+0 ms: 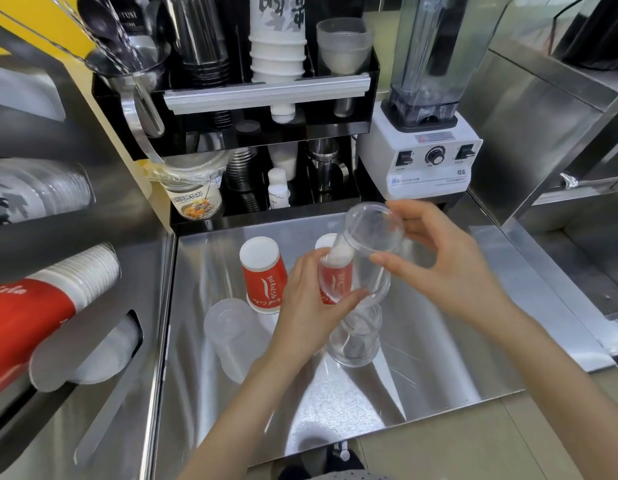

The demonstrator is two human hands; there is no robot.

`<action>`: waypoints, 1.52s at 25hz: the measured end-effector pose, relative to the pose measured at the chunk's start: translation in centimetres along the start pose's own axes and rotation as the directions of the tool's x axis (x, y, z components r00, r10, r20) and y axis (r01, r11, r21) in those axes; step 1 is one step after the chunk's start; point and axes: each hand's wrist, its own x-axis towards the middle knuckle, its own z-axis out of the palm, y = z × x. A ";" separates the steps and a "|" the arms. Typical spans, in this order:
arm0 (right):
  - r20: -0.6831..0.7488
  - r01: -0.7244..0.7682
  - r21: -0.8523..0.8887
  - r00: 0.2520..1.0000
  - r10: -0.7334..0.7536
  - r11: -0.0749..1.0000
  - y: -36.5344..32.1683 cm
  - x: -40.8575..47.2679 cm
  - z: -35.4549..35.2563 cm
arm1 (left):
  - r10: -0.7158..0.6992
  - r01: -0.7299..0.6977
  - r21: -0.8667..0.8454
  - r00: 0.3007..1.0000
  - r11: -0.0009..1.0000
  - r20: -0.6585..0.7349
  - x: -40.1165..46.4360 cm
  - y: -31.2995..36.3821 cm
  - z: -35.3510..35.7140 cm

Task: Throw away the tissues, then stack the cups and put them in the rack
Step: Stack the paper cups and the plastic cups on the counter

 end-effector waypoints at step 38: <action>0.358 -0.156 -0.204 0.907 0.222 0.966 8.4 4.8 5.6 | -0.164 0.053 0.451 0.964 0.891 0.210 5.9 -1.4 0.2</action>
